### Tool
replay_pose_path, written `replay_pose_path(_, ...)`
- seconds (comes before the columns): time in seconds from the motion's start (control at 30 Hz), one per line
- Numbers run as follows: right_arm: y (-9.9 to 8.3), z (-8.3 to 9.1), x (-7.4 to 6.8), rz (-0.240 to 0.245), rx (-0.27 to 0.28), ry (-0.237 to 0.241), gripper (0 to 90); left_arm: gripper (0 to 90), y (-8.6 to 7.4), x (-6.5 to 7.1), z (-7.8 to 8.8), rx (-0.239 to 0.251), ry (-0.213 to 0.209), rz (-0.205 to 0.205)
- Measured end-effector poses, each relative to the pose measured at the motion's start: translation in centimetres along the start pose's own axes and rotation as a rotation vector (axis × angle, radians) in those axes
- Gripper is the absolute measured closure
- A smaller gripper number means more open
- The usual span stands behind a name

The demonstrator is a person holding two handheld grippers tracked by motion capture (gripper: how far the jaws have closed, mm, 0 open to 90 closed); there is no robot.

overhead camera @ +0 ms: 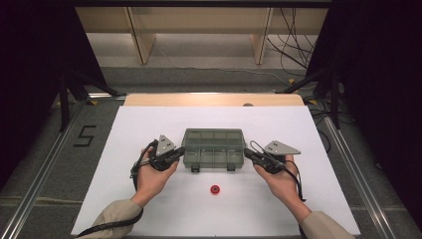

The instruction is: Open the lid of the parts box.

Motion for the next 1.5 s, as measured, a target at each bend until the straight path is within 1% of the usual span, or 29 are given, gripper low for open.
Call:
replay_pose_path(0.03, 0.0, 0.1, -0.1, -0.015, -0.014, 0.013, 90.0, 90.0, 0.0, 0.0, 0.0, 0.001, 0.000, 0.001)
replay_pose_path(0.07, 0.0, 0.2, 0.0, -0.004, -0.025, 0.004, 90.0, 90.0, 0.0, -0.1, 0.1, -0.012, -0.001, -0.009)
replay_pose_path(0.1, 0.1, 0.0, -0.1, -0.010, -0.005, 0.010, 90.0, 90.0, 0.1, -0.1, 0.1, -0.008, -0.002, -0.012)
replay_pose_path(0.13, 0.2, -0.1, 0.0, -0.002, 0.014, -0.003, 90.0, 90.0, 0.2, 0.0, 0.0, 0.006, -0.001, -0.004)
replay_pose_path(0.17, 0.2, -0.1, 0.0, -0.004, 0.015, -0.001, 90.0, 90.0, 0.2, 0.0, 0.0, 0.007, -0.004, -0.005)
replay_pose_path(0.2, 0.2, 0.1, 0.1, 0.004, -0.006, -0.011, 90.0, 90.0, 0.2, 0.0, 0.0, 0.011, -0.003, -0.003)
replay_pose_path(0.27, 0.3, 0.1, 0.1, 0.002, 0.001, -0.006, 90.0, 90.0, 0.3, 0.0, 0.0, 0.016, 0.001, -0.001)
replay_pose_path(0.3, 0.4, 0.1, 0.0, -0.007, 0.004, -0.001, 90.0, 90.0, 0.3, -0.1, 0.1, 0.005, -0.002, -0.003)
replay_pose_path(0.37, 0.5, 0.0, 0.1, -0.009, 0.021, -0.009, 90.0, 90.0, 0.5, 0.0, 0.0, 0.029, -0.007, 0.010)
replay_pose_path(0.4, 0.5, 0.0, 0.1, -0.003, 0.017, -0.007, 90.0, 90.0, 0.5, 0.0, 0.0, 0.032, -0.007, 0.013)
replay_pose_path(0.5, 0.6, 0.1, 0.0, -0.023, 0.008, 0.007, 90.0, 90.0, 0.7, 0.0, 0.0, 0.035, -0.004, 0.007)
replay_pose_path(0.57, 0.8, 0.0, 0.1, -0.009, 0.025, -0.002, 90.0, 90.0, 0.8, -0.1, 0.0, 0.040, -0.003, 0.007)
replay_pose_path(0.67, 1.0, -0.1, 0.1, -0.016, 0.047, -0.005, 90.0, 90.0, 0.9, -0.1, 0.0, 0.046, -0.004, 0.010)
replay_pose_path(0.7, 1.0, -0.1, -0.1, -0.028, 0.034, 0.007, 90.0, 90.0, 1.0, -0.2, 0.1, 0.049, 0.000, 0.008)
replay_pose_path(0.73, 1.0, 0.1, 0.0, -0.020, 0.020, -0.009, 90.0, 90.0, 1.1, -0.2, 0.1, 0.050, -0.007, 0.005)
replay_pose_path(0.77, 1.1, 0.0, -0.1, -0.029, 0.028, 0.005, 90.0, 90.0, 1.2, -0.2, 0.1, 0.054, 0.002, 0.010)
replay_pose_path(0.8, 1.2, 0.0, 0.0, -0.024, 0.029, -0.003, 90.0, 90.0, 1.2, -0.3, 0.1, 0.057, 0.003, 0.008)
replay_pose_path(0.87, 1.2, 0.0, -0.1, -0.035, 0.031, 0.008, 90.0, 90.0, 1.3, -0.3, 0.1, 0.059, 0.004, 0.009)
replay_pose_path(0.97, 1.4, -0.2, 0.0, -0.019, 0.049, -0.004, 90.0, 90.0, 1.4, -0.3, 0.0, 0.065, 0.004, 0.016)
replay_pose_path(1.0, 1.4, -0.1, -0.1, -0.031, 0.035, 0.000, 90.0, 90.0, 1.5, -0.3, 0.0, 0.063, 0.005, 0.007)
replay_pose_path(1.07, 1.5, -0.2, -0.2, -0.029, 0.045, -0.007, 90.0, 90.0, 1.6, -0.3, -0.1, 0.067, 0.003, 0.012)
replay_pose_path(1.13, 1.5, -0.2, -0.1, -0.022, 0.044, -0.012, 90.0, 90.0, 1.7, -0.4, 0.0, 0.068, 0.004, 0.002)
replay_pose_path(1.2, 1.5, -0.3, -0.2, -0.022, 0.052, -0.015, 90.0, 90.0, 1.8, -0.4, 0.0, 0.072, 0.005, 0.011)
replay_pose_path(1.23, 1.4, -0.2, -0.1, -0.011, 0.042, -0.038, 90.0, 90.0, 1.8, -0.4, 0.0, 0.072, 0.006, 0.010)
replay_pose_path(1.27, 1.4, -0.2, 0.0, 0.013, 0.040, -0.055, 85.7, 90.0, 1.8, -0.4, 0.0, 0.070, 0.008, 0.005)
replay_pose_path(1.3, 1.4, -0.5, 0.1, 0.022, 0.059, -0.075, 82.1, 90.0, 1.8, -0.4, 0.0, 0.070, 0.008, 0.005)
replay_pose_path(1.33, 1.3, -0.4, 0.2, 0.033, 0.058, -0.094, 77.1, 90.0, 1.8, -0.4, -0.1, 0.069, 0.009, 0.005)
replay_pose_path(1.37, 1.3, -0.5, 0.1, 0.018, 0.046, -0.100, 72.9, 90.0, 1.8, -0.4, -0.1, 0.070, 0.009, 0.005)
replay_pose_path(1.5, 1.6, -0.7, 0.4, 0.059, 0.088, -0.156, 65.6, 89.9, 1.6, -0.5, -0.1, 0.064, 0.014, -0.002)
Point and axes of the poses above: each handheld gripper's, and its own axes: z roughly backward along the jaws, y roughly out of its top, x roughly to its right, the point moved 4 cm from there along -z, roughly forward along the jaws, and after that the axes turned 15 degrees about -y, right-handed, at the moved point
